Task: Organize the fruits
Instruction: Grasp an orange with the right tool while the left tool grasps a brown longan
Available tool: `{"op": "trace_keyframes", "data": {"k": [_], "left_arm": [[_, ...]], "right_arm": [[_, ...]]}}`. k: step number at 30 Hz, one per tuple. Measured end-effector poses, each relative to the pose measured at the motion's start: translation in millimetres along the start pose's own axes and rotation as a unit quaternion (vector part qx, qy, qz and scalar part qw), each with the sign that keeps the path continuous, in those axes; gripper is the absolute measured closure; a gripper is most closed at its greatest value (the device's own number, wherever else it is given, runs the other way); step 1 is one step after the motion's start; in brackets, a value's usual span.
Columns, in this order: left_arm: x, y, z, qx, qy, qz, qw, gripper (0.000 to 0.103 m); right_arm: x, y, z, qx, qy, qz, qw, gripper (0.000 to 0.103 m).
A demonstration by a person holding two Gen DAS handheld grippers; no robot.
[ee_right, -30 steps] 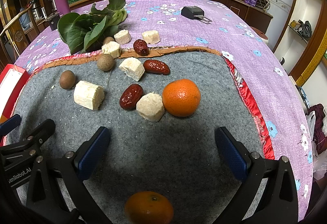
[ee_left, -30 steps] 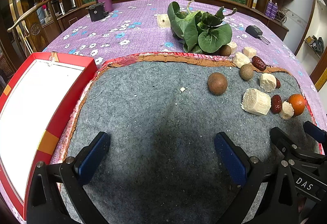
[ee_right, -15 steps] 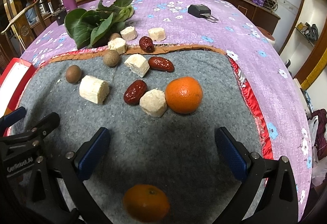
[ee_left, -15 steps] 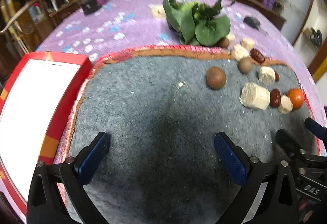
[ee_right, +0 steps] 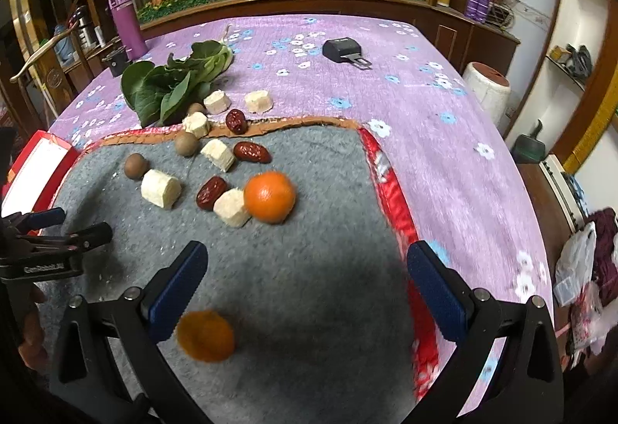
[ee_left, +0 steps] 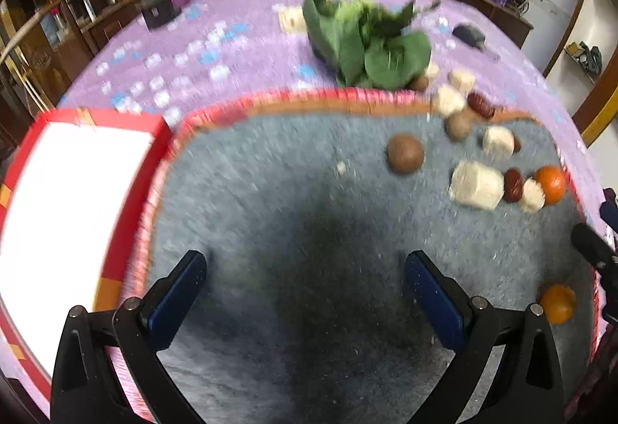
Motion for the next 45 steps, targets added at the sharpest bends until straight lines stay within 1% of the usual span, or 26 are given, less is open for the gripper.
{"op": "trace_keyframes", "data": {"k": [2, 4, 9, 11, 13, 16, 18, 20, 21, 23, 24, 26, 28, 29, 31, 33, 35, 37, 40, 42, 45], "left_arm": [[-3.6, 15.6, -10.4, 0.025, -0.005, -0.001, 0.9997, 0.001], [-3.5, 28.2, -21.6, 0.044, -0.016, 0.015, 0.9988, 0.001], [1.6, 38.8, -41.9, 0.070, -0.053, 0.073, 0.9934, 0.001], [4.9, 37.1, -44.2, 0.074, -0.064, 0.077, 0.9922, 0.001], [11.1, 40.1, -43.8, 0.079, -0.078, 0.082, 0.9904, 0.001], [36.2, 46.3, -39.0, 0.092, -0.120, 0.110, 0.9824, 0.001], [51.8, 47.0, -38.1, 0.097, -0.152, 0.115, 0.9769, 0.002], [58.1, 45.4, -41.2, 0.101, -0.165, 0.125, 0.9730, 0.003], [57.2, 43.5, -43.6, 0.101, -0.166, 0.133, 0.9719, 0.005], [54.1, 37.5, -50.2, 0.098, -0.167, 0.153, 0.9690, 0.008], [52.0, 34.7, -52.7, 0.096, -0.170, 0.156, 0.9683, 0.010], [47.2, 29.3, -57.5, 0.089, -0.179, 0.160, 0.9668, 0.011], [48.0, 23.3, -62.2, 0.082, -0.195, 0.165, 0.9634, 0.012], [49.2, 21.0, -63.6, 0.081, -0.202, 0.165, 0.9620, 0.014], [54.3, 14.4, -66.9, 0.073, -0.217, 0.170, 0.9585, 0.022], [59.6, 7.0, -68.7, 0.065, -0.230, 0.174, 0.9554, 0.036], [62.9, 1.1, -68.2, 0.058, -0.239, 0.179, 0.9526, 0.042], [63.9, -2.9, -67.4, 0.055, -0.242, 0.183, 0.9512, 0.045], [62.2, -3.9, -69.7, 0.058, -0.238, 0.187, 0.9512, 0.047], [60.2, -4.4, -72.4, 0.058, -0.238, 0.183, 0.9520, 0.054], [53.2, 1.0, -70.8, 0.058, -0.237, 0.184, 0.9521, 0.053]], "right_arm": [[-2.0, -5.1, -4.4, -0.003, 0.010, -0.004, 1.000, 0.000], [-4.2, -7.2, -6.4, -0.005, 0.014, -0.011, 1.000, 0.003], [-11.3, -10.1, -15.1, -0.001, 0.027, -0.025, 0.999, 0.005], [-12.8, -12.2, -14.6, -0.007, 0.033, -0.030, 0.999, 0.008], [-12.0, -11.8, -12.3, -0.017, 0.033, -0.036, 0.999, 0.016], [-6.5, 4.4, -1.7, -0.026, 0.015, -0.058, 0.998, 0.017], [-6.3, 15.7, 10.1, -0.031, 0.012, -0.068, 0.997, 0.017], [-8.4, 23.9, 24.6, -0.040, 0.013, -0.075, 0.996, 0.017], [-10.7, 26.5, 34.1, -0.046, 0.016, -0.074, 0.996, 0.017], [-15.6, 27.0, 41.6, -0.049, 0.021, -0.074, 0.996, 0.018], [-20.4, 24.5, 46.3, -0.052, 0.026, -0.075, 0.995, 0.020], [-26.2, 17.5, 52.3, -0.063, 0.027, -0.076, 0.995, 0.026], [-29.5, 11.1, 56.9, -0.069, 0.031, -0.069, 0.995, 0.032], [-30.5, 8.6, 58.4, -0.070, 0.032, -0.066, 0.995, 0.033], [-31.0, 4.7, 60.8, -0.073, 0.030, -0.061, 0.995, 0.034], [-32.4, 2.8, 60.4, -0.067, 0.037, -0.054, 0.996, 0.035], [-32.8, 2.6, 59.6, -0.064, 0.039, -0.052, 0.996, 0.040], [-32.8, 1.9, 58.4, -0.059, 0.045, -0.043, 0.996, 0.046], [-32.7, 1.7, 59.4, -0.052, 0.051, -0.033, 0.997, 0.052], [-31.8, 1.9, 59.3, -0.048, 0.050, -0.030, 0.997, 0.054], [-31.1, 2.1, 59.5, -0.044, 0.051, -0.027, 0.997, 0.054]]}}
Point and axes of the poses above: each gripper's, at about its wrist camera, not at the fingertips, and y roughly against the way its jaws point, x to its right, z to its underside, the point moved 8 cm from there along -y, roughly the way its jaws point, and after that the axes turned 15 degrees about -y, right-handed, at the moved point
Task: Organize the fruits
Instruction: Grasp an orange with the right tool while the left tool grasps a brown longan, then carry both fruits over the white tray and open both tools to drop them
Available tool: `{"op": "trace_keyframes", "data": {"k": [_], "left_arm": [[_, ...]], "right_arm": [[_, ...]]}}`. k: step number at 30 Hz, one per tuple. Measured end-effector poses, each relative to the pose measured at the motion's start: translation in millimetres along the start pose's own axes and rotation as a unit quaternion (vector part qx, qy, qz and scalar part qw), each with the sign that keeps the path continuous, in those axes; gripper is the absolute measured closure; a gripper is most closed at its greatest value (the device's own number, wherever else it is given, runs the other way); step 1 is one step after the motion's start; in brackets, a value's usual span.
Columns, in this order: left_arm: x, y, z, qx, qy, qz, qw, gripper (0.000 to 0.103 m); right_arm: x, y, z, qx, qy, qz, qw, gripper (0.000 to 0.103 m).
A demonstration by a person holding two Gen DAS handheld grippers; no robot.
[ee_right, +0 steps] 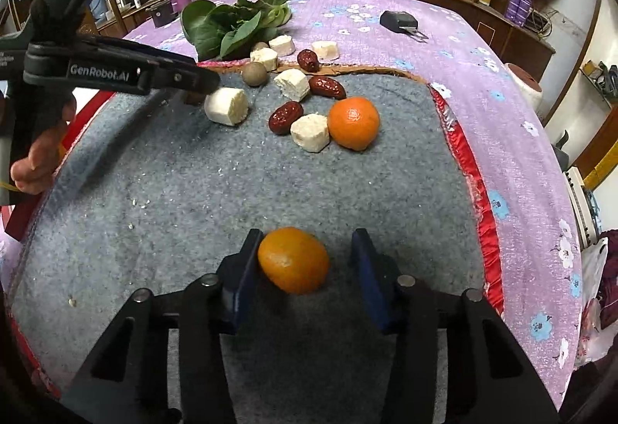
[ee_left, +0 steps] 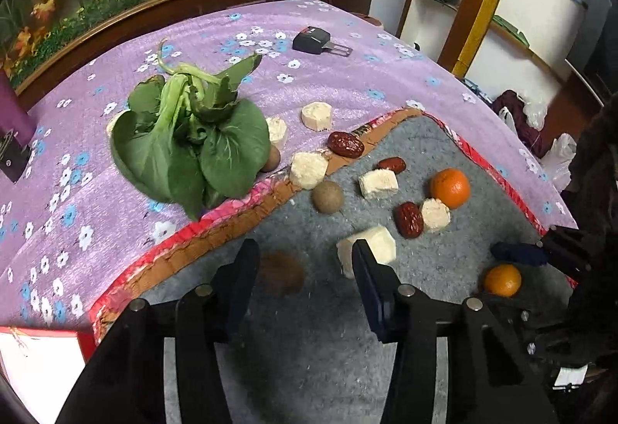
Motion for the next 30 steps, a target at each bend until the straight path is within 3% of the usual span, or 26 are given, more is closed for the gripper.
{"op": "trace_keyframes", "data": {"k": [10, 16, 21, 30], "left_arm": [[0.0, -19.7, 9.5, -0.027, -0.010, -0.005, 0.9996, 0.055], [2.2, -27.7, 11.3, -0.031, -0.011, -0.002, 0.9995, 0.065], [0.1, -28.9, 10.7, -0.031, -0.007, -0.012, 0.9994, 0.078], [-0.5, -22.6, 12.4, -0.019, 0.016, -0.031, 0.9992, 0.079]], "right_arm": [[-1.7, -1.1, 0.7, 0.005, 0.009, 0.007, 1.000, 0.059], [-2.5, -0.3, 1.5, 0.009, 0.013, 0.011, 1.000, 0.068], [-2.0, -0.4, 1.5, 0.011, 0.010, 0.010, 1.000, 0.069], [-0.5, -0.1, 0.9, 0.008, 0.001, 0.006, 1.000, 0.069]]}}
Point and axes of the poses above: each gripper's, at about its wrist camera, not at the fingertips, and y roughly against the way its jaws point, x to its right, z to its underside, the point moved 8 cm from there along -y, roughly the way its jaws point, and after that the axes turned 15 degrees about -y, right-handed, at the moved point
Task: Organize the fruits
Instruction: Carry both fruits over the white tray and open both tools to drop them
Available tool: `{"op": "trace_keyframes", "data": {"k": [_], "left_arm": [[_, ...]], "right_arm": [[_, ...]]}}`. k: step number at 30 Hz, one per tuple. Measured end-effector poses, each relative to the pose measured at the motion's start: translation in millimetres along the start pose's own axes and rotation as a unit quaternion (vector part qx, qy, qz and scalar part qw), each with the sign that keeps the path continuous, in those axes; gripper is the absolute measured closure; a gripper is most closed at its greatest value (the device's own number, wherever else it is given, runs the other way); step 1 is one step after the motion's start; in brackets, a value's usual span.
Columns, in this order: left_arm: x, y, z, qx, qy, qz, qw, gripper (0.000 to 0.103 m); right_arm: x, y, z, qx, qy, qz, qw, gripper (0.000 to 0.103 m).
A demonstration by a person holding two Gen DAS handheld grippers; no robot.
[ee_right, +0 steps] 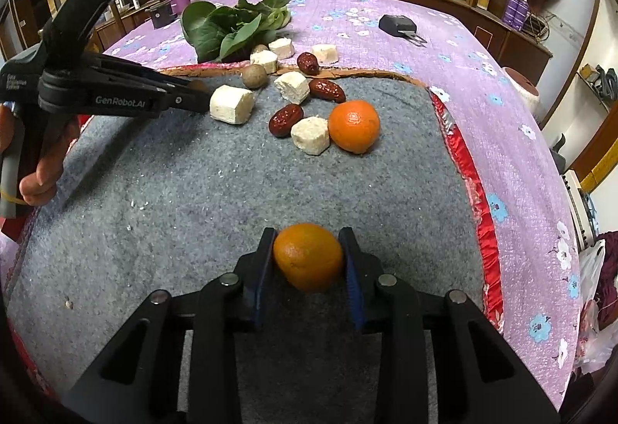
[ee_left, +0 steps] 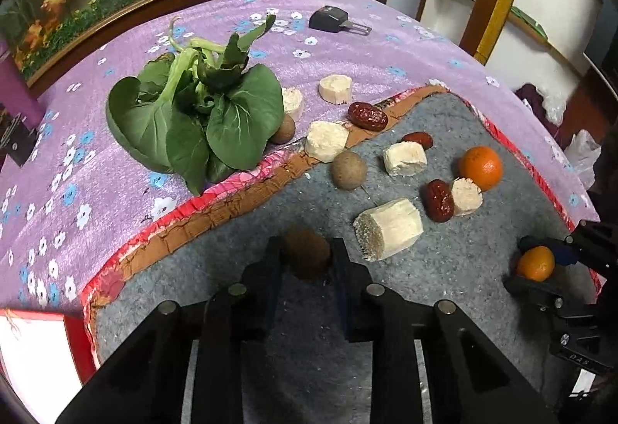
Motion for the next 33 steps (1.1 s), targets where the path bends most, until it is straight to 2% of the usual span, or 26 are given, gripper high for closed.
{"op": "trace_keyframes", "data": {"k": [6, 9, 13, 19, 23, 27, 31, 33], "left_arm": [[-9.4, 31.0, 4.5, 0.022, 0.049, -0.022, 0.9983, 0.079], [-23.0, 59.5, 14.1, 0.037, 0.083, -0.042, 0.9950, 0.079], [-47.8, 98.8, 39.1, 0.046, 0.136, -0.079, 0.9864, 0.079], [-90.5, 148.0, 98.3, 0.033, 0.207, -0.144, 0.9672, 0.079], [-116.9, 171.8, 148.0, 0.013, 0.255, -0.183, 0.9495, 0.079], [-135.6, 185.4, 189.5, -0.007, 0.288, -0.206, 0.9352, 0.079], [-144.0, 193.0, 217.3, -0.013, 0.310, -0.214, 0.9262, 0.079], [-144.1, 192.3, 225.9, -0.017, 0.315, -0.215, 0.9245, 0.079]], "right_arm": [[-3.6, 3.6, -1.4, -0.013, -0.016, -0.023, 1.000, 0.070], [-16.3, 10.3, -5.3, -0.009, -0.006, -0.034, 0.999, 0.070], [-44.2, 17.2, -15.8, -0.006, 0.010, -0.060, 0.998, 0.070], [-108.9, 24.1, -30.1, -0.007, 0.041, -0.117, 0.992, 0.069], [-164.5, 28.4, -37.8, -0.004, 0.078, -0.148, 0.986, 0.069], [-232.5, 27.0, -41.8, -0.002, 0.121, -0.176, 0.977, 0.069], [-286.9, 15.7, -37.2, -0.012, 0.152, -0.189, 0.970, 0.069], [-311.0, 7.0, -31.9, -0.020, 0.164, -0.193, 0.967, 0.069]]}}
Point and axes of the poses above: each gripper's, at about its wrist camera, not at the fingertips, and y roughly against the way its jaws point, x to its right, z to its underside, the point moved 8 cm from there along -y, roughly the way its jaws point, and after that the axes turned 15 degrees about -y, right-handed, at the moved point
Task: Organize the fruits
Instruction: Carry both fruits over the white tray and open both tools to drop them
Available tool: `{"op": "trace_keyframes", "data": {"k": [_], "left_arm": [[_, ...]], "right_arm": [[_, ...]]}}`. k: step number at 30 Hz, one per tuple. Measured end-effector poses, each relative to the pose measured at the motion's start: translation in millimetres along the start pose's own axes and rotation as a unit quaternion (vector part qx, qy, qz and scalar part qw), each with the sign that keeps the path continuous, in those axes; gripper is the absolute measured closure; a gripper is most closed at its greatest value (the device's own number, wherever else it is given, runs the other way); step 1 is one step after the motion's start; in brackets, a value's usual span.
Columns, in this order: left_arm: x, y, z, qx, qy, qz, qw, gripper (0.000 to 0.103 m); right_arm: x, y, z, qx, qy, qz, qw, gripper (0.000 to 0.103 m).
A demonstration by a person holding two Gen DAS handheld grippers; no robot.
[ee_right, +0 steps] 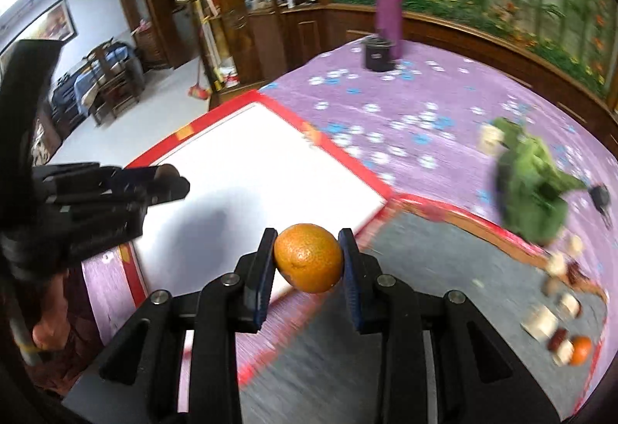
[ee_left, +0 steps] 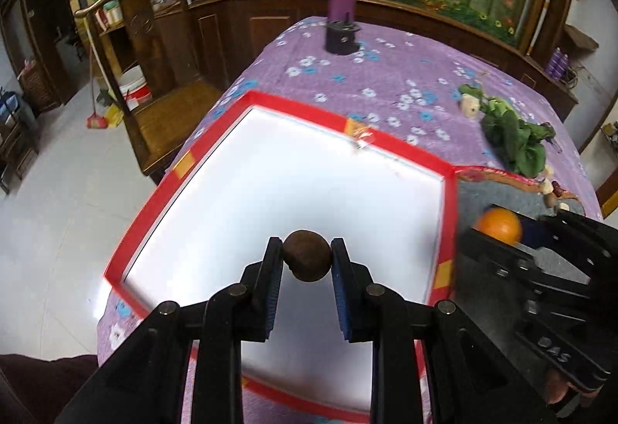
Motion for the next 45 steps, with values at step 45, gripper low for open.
{"op": "trace_keyframes", "data": {"k": [45], "left_arm": [[-14.8, -11.0, 27.0, -0.004, 0.021, -0.044, 0.9988, 0.056]], "right_arm": [[-36.8, -52.3, 36.3, -0.033, 0.033, 0.015, 0.999, 0.053]]}}
Point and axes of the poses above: each gripper's, at about its wrist camera, not at the fingertips, and y roughly against the way its jaws point, x to its right, z to its underside, the point moved 8 cm from there along -y, roughly the way its jaws point, and after that the axes turned 15 degrees about -y, right-handed, at the moved point
